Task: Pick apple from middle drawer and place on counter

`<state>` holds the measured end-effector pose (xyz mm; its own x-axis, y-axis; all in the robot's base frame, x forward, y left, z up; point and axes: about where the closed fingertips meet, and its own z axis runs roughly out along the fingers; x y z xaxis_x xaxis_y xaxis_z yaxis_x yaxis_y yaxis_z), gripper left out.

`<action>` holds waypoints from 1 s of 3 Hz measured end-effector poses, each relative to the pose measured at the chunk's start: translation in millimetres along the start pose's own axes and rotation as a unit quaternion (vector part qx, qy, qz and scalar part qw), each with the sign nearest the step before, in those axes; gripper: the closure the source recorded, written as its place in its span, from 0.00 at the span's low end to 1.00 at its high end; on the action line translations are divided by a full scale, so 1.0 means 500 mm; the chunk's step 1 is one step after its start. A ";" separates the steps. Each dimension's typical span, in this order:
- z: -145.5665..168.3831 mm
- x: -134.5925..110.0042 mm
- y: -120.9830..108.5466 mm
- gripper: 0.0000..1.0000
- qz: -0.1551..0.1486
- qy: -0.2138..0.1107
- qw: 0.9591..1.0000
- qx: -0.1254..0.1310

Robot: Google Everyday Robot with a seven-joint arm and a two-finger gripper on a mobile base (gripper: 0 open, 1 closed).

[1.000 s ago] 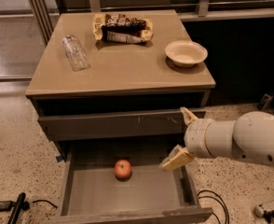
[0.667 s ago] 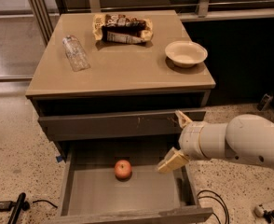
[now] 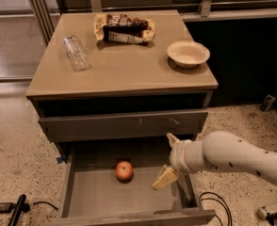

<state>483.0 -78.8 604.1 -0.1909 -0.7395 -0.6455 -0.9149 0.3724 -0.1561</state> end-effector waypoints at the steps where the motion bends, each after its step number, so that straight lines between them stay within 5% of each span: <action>1: 0.068 0.043 0.009 0.00 0.005 0.019 1.000 -0.016; 3: 0.204 0.047 0.005 0.00 -0.015 -0.040 0.999 -0.004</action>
Offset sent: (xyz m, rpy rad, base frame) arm 0.0349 0.0382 -0.1140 0.0355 -0.0081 0.0411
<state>512.6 -37.9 512.2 -0.1351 -0.7030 -0.6983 -0.9227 0.3460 -0.1698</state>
